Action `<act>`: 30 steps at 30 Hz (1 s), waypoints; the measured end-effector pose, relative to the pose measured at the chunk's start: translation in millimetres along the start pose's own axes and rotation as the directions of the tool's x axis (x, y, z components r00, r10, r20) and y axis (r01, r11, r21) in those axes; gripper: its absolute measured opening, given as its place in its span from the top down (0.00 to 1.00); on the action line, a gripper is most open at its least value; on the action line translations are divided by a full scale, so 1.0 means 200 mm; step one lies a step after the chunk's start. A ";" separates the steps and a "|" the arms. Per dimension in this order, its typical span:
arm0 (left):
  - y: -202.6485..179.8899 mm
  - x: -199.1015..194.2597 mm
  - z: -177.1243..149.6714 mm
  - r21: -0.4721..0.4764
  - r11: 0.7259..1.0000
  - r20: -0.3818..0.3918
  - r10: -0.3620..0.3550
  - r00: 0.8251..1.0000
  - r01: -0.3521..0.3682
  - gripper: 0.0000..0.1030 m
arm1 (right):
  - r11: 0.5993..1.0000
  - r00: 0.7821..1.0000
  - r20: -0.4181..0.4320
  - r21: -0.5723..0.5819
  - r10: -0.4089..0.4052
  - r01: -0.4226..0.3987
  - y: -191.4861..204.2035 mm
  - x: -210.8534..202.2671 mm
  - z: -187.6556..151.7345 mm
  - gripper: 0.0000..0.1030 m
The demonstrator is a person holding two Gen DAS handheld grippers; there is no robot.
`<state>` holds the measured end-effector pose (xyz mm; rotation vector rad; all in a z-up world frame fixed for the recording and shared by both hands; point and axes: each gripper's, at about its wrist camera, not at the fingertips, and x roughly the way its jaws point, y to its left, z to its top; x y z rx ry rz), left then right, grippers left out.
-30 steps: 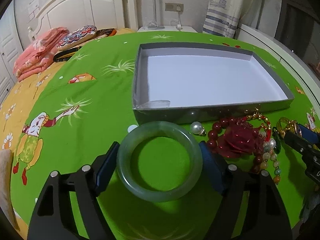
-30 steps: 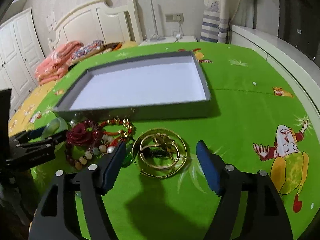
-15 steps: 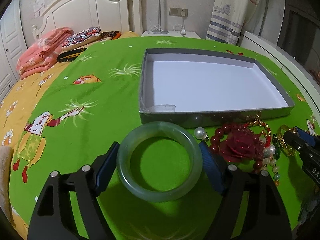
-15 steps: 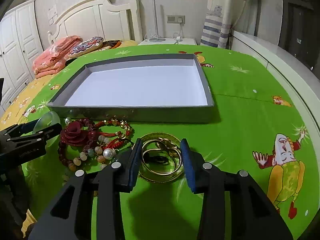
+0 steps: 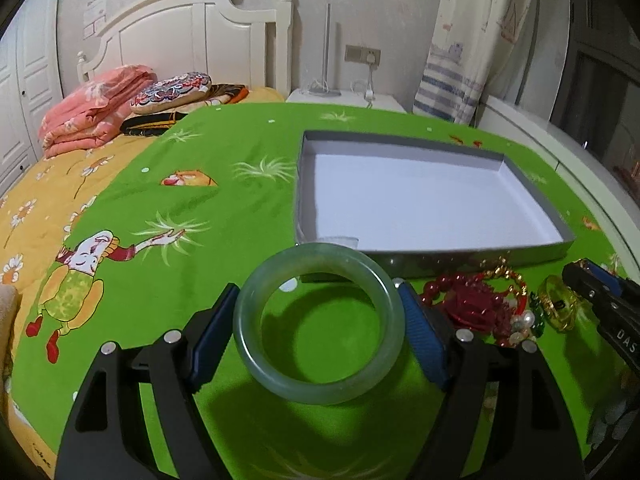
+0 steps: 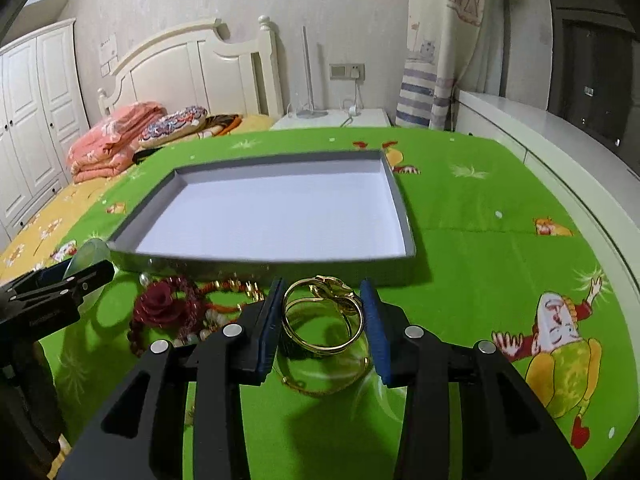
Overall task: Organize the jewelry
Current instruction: 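Carry both into the gray tray and open both tools to release them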
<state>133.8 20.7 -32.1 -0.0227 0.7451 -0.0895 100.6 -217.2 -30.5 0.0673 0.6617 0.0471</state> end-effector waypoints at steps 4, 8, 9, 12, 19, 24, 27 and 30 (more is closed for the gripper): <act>0.00 -0.03 0.02 -0.019 1.000 0.033 -0.013 0.999 0.014 0.26 | 0.999 0.998 0.062 -0.024 -0.026 0.028 0.02 -0.01 0.06 0.63; -0.01 -0.03 0.05 -0.023 1.000 0.066 -0.011 0.998 0.013 0.26 | 0.999 0.995 0.096 -0.016 -0.036 0.038 0.02 0.02 0.10 0.63; -0.01 -0.04 0.06 -0.028 1.000 0.078 -0.012 0.997 0.014 0.26 | 0.999 0.995 0.096 -0.020 -0.040 0.042 0.02 0.04 0.12 0.63; -0.03 -0.06 0.11 -0.013 1.000 0.125 0.005 0.992 -0.004 0.26 | 0.998 0.994 0.098 -0.027 -0.050 0.052 0.03 0.08 0.16 0.63; -0.10 -0.01 0.26 0.025 0.998 0.172 0.046 0.984 -0.051 0.26 | 0.997 0.993 0.094 -0.036 -0.067 0.070 0.04 0.19 0.25 0.63; -0.14 0.08 0.36 0.053 0.995 0.176 0.076 0.981 -0.087 0.26 | 0.997 0.995 0.074 -0.031 -0.062 0.064 0.04 0.27 0.30 0.63; -0.15 0.14 0.40 0.060 0.994 0.162 0.080 0.984 -0.091 0.26 | 0.997 0.996 0.060 -0.036 -0.065 0.068 0.05 0.32 0.33 0.63; -0.16 0.21 0.44 0.064 0.993 0.144 0.084 0.986 -0.094 0.26 | 0.997 0.997 0.044 -0.034 -0.069 0.070 0.06 0.37 0.35 0.63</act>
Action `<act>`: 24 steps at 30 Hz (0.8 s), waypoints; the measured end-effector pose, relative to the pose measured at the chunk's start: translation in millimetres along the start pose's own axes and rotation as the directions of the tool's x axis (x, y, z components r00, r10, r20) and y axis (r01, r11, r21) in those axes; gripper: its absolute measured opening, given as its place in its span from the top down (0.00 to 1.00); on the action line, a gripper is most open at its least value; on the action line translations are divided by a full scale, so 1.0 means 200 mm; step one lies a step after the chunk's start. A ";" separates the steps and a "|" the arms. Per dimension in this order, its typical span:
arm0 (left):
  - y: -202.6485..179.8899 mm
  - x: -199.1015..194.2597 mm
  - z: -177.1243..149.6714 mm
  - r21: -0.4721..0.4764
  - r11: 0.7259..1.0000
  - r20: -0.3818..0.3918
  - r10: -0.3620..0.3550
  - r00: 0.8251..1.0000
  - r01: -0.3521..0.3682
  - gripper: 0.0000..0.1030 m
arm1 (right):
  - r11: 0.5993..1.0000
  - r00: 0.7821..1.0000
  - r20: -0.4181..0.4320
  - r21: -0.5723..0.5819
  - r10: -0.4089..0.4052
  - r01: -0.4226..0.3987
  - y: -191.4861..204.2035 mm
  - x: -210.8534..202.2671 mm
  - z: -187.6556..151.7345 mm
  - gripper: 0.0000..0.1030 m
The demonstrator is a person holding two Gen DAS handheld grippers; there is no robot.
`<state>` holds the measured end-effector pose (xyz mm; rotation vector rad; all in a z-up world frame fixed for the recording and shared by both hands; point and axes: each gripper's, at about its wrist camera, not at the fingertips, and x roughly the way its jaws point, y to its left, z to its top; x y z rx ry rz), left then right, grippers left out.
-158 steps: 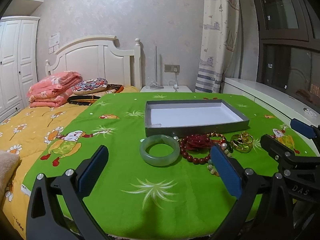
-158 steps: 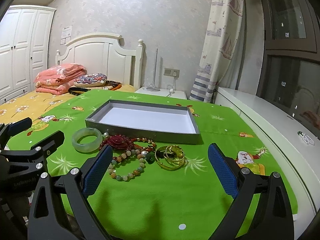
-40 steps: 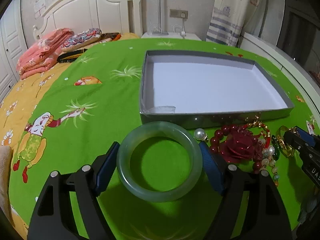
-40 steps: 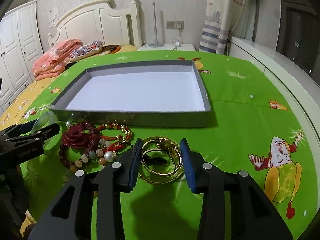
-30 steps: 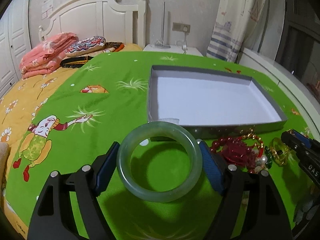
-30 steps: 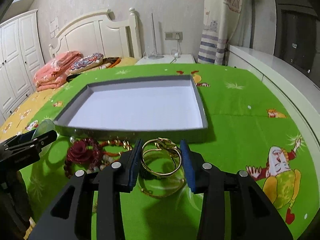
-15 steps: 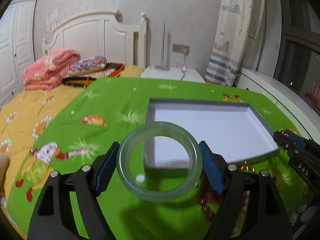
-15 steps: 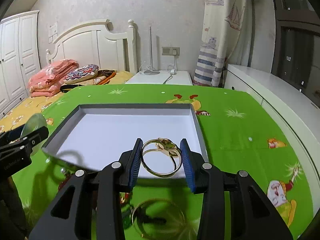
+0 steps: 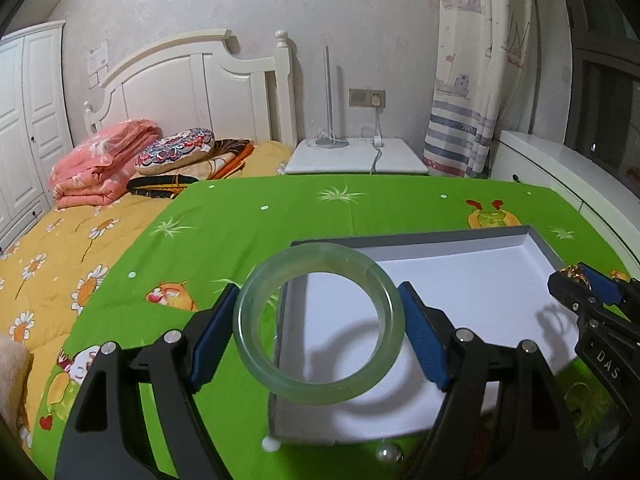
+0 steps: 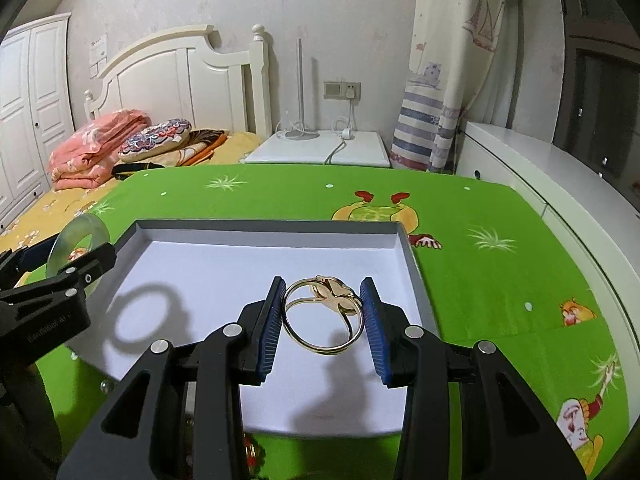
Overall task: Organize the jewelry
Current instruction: 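Carry both into the gray tray and open both tools to release them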
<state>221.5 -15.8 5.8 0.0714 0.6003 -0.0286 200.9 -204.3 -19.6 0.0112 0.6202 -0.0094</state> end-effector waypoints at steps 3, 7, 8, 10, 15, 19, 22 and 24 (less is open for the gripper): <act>-0.01 0.06 0.02 0.011 1.000 -0.015 0.007 1.000 -0.007 0.26 | 1.000 1.000 -0.013 0.003 -0.009 0.009 0.00 0.04 0.02 0.63; 0.00 0.13 0.04 0.014 1.000 -0.031 0.021 0.999 -0.021 0.26 | 1.000 0.999 -0.047 0.021 -0.013 0.014 -0.02 0.09 0.02 0.63; 0.01 0.15 0.04 0.013 1.000 -0.040 0.021 0.999 -0.021 0.26 | 0.999 0.999 -0.046 0.032 -0.009 0.011 -0.03 0.09 0.02 0.63; 0.01 0.18 0.03 0.012 1.000 -0.047 0.019 0.999 -0.018 0.26 | 0.999 0.999 -0.031 0.037 -0.017 0.018 -0.04 0.08 0.03 0.56; 0.03 0.18 0.01 0.017 1.000 -0.016 0.013 1.000 -0.013 0.25 | 0.999 0.999 -0.024 0.043 -0.020 0.021 -0.05 0.07 0.03 0.50; 0.04 0.13 0.02 0.023 1.000 0.014 0.011 1.000 -0.011 0.22 | 0.998 0.999 -0.028 0.054 -0.018 0.020 -0.06 0.06 0.02 0.50; 0.05 0.12 0.01 0.005 1.000 0.014 0.007 1.000 -0.007 0.19 | 0.998 0.999 -0.033 0.061 -0.008 0.010 -0.05 0.02 0.01 0.50; 0.07 0.10 0.01 -0.005 1.000 0.015 0.002 1.000 -0.002 0.14 | 0.998 1.000 -0.024 0.063 0.006 -0.005 -0.05 -0.03 -0.01 0.50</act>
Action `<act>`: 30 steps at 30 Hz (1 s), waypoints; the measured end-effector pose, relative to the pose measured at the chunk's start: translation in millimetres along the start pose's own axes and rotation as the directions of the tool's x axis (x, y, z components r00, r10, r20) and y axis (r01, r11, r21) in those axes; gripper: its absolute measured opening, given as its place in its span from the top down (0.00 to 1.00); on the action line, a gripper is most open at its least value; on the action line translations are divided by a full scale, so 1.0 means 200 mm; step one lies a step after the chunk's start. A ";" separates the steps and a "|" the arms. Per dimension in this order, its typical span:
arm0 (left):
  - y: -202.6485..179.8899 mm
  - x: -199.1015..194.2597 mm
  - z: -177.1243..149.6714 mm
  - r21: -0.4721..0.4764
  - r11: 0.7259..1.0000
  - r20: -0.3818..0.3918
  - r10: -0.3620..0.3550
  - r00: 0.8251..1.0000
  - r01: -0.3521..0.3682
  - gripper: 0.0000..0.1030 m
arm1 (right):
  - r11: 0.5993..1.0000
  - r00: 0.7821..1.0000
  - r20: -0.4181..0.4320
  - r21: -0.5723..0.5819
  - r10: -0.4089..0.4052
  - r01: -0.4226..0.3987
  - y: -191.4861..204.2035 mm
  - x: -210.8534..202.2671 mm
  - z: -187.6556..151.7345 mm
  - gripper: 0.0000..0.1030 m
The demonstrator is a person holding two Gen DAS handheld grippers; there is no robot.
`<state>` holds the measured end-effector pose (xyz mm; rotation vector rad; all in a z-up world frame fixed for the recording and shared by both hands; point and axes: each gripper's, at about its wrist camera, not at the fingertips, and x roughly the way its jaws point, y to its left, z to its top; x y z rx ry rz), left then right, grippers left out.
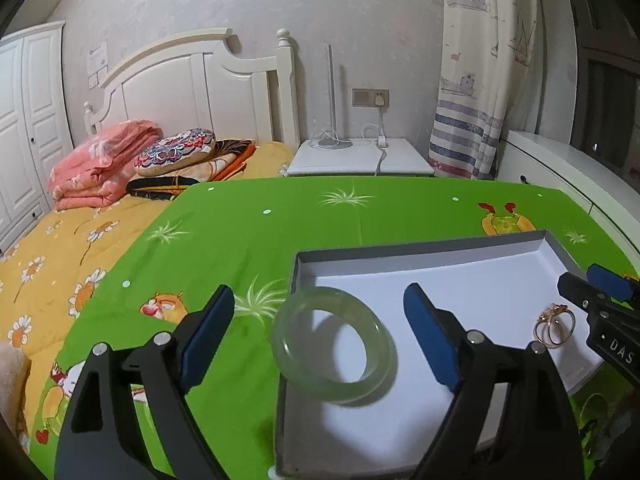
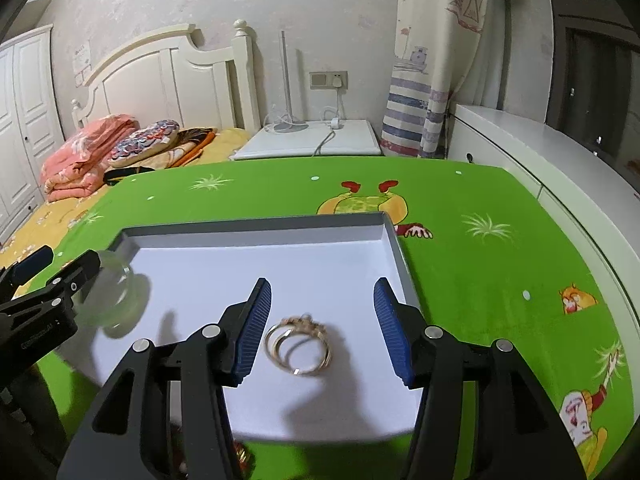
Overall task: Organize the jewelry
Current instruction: 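Carry both into the gray tray and open both tools to release them, then grasp the gold bangle with the right tool while the left tool reaches the red rose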
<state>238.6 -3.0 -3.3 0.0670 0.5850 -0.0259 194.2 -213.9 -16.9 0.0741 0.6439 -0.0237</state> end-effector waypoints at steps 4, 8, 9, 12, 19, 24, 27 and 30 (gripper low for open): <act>0.03 -0.12 -0.05 -0.020 1.000 0.046 -0.002 0.999 0.003 0.07 | 1.000 0.999 0.024 -0.005 0.022 -0.022 0.00 -0.13 -0.07 0.50; 0.04 -0.27 -0.12 -0.009 1.000 0.069 -0.006 0.998 0.006 0.05 | 1.000 0.998 0.055 -0.017 0.027 -0.026 -0.01 -0.28 -0.19 0.49; 0.04 -0.32 -0.15 -0.004 1.000 0.075 -0.008 0.997 0.008 0.05 | 1.000 0.998 0.064 -0.021 0.020 -0.018 -0.01 -0.30 -0.21 0.49; 0.04 -0.42 -0.23 -0.005 1.000 0.099 -0.009 0.995 0.009 0.05 | 0.999 0.997 0.071 -0.037 0.009 -0.007 -0.02 -0.36 -0.28 0.49; -0.03 -0.52 -0.38 0.051 0.997 0.036 -0.055 0.998 0.053 0.05 | 0.997 1.000 0.018 -0.069 0.020 -0.019 -0.04 -0.44 -0.39 0.49; -0.11 -0.53 -0.46 0.114 0.992 -0.034 -0.044 0.998 0.047 0.05 | 0.998 0.999 -0.028 -0.061 0.022 -0.023 -0.08 -0.44 -0.45 0.49; -0.12 -0.53 -0.47 0.127 0.991 -0.047 -0.045 0.998 0.051 0.05 | 0.998 0.999 -0.043 -0.069 0.012 -0.015 -0.09 -0.45 -0.47 0.49; -0.16 -0.52 -0.47 0.147 0.987 -0.056 -0.050 0.997 0.058 0.05 | 0.997 0.998 -0.055 -0.074 0.009 -0.013 -0.09 -0.44 -0.48 0.49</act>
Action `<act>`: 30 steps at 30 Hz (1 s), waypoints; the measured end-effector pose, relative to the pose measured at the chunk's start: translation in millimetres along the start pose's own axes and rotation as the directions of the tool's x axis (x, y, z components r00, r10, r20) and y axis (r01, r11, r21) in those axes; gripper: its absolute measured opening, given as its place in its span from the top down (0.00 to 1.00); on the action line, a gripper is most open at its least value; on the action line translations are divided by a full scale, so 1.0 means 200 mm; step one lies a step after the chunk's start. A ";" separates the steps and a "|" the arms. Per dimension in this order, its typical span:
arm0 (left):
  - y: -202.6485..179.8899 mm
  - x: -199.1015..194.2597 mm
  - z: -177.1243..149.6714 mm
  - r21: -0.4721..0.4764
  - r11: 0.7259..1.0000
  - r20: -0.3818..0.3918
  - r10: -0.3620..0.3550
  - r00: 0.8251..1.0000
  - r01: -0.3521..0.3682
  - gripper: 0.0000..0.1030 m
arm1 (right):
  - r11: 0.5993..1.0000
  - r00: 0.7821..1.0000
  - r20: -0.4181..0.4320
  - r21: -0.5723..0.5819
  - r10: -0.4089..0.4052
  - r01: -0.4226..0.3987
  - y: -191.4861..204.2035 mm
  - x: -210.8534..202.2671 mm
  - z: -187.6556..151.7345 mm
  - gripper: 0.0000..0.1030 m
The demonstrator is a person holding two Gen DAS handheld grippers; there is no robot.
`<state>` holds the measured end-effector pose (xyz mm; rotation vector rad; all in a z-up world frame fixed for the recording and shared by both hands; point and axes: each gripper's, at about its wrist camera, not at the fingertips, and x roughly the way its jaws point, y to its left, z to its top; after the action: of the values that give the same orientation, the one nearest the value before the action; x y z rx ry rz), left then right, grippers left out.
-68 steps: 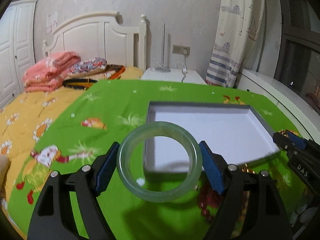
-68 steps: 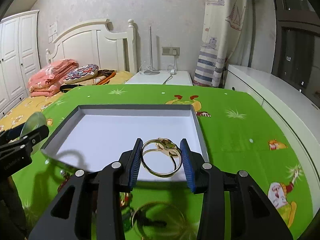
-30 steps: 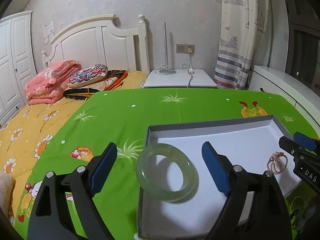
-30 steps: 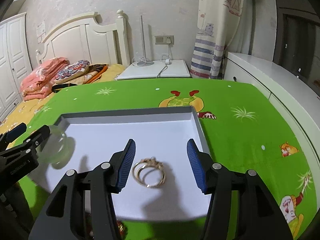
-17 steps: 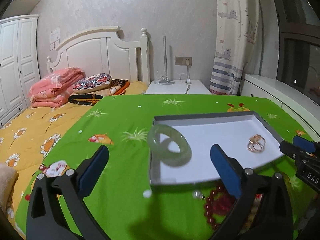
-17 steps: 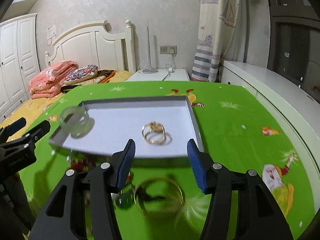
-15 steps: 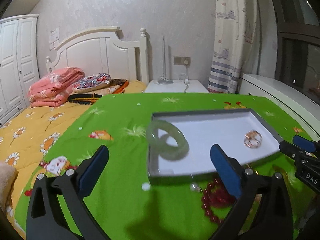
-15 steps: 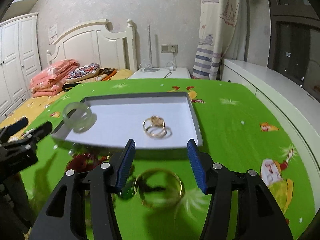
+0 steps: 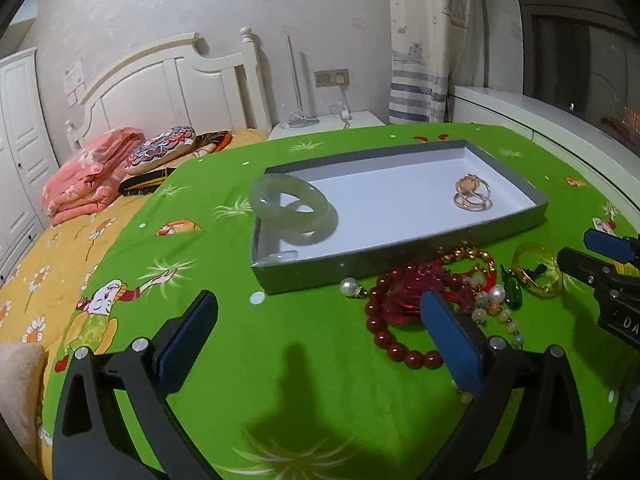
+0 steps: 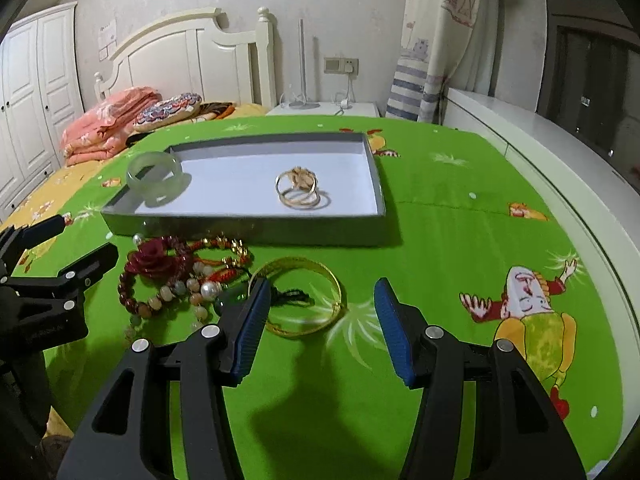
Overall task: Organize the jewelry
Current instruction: 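Grasp the gold bangle with the right tool while the left tool reaches the red rose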
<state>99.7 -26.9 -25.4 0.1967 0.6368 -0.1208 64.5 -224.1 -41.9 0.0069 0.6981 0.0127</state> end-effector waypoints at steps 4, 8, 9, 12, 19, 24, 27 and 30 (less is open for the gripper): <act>-0.08 0.01 0.02 0.021 0.998 -0.014 -0.055 0.998 0.056 0.08 | 1.000 1.000 -0.014 -0.006 -0.004 0.004 0.00 0.01 0.00 0.49; -0.17 0.08 0.04 0.064 0.996 -0.054 -0.058 0.997 0.061 0.21 | 1.000 1.000 -0.020 -0.003 -0.002 0.002 0.00 0.01 0.00 0.49; -0.18 0.09 0.04 0.065 0.996 -0.066 -0.057 0.996 0.062 0.24 | 1.000 1.000 -0.020 -0.004 -0.003 0.003 0.00 0.01 0.00 0.49; -0.17 0.15 0.05 0.054 0.996 -0.107 -0.070 0.992 0.076 0.28 | 1.000 0.999 -0.033 -0.004 -0.001 0.001 0.00 0.03 -0.01 0.49; -0.20 0.19 0.08 0.055 0.996 -0.092 -0.068 0.993 0.074 0.36 | 1.000 0.999 -0.045 -0.009 -0.002 0.001 0.01 0.06 0.01 0.49; -0.18 0.19 0.09 0.021 0.997 -0.074 -0.070 0.995 0.071 0.37 | 0.999 0.998 -0.066 -0.050 0.010 -0.013 0.05 0.07 0.00 0.49; -0.19 0.19 0.08 0.036 0.997 -0.077 -0.062 0.995 0.065 0.37 | 0.998 0.996 -0.088 -0.057 0.014 -0.019 0.06 0.09 0.00 0.49; -0.21 0.20 0.08 0.059 0.995 -0.105 -0.069 0.992 0.075 0.39 | 0.999 0.993 -0.119 -0.044 0.025 -0.030 0.05 0.11 0.01 0.46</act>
<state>134.1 -73.0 -43.1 0.2419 0.7432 -0.2013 82.4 -213.7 -55.3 -0.0282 0.8165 0.0559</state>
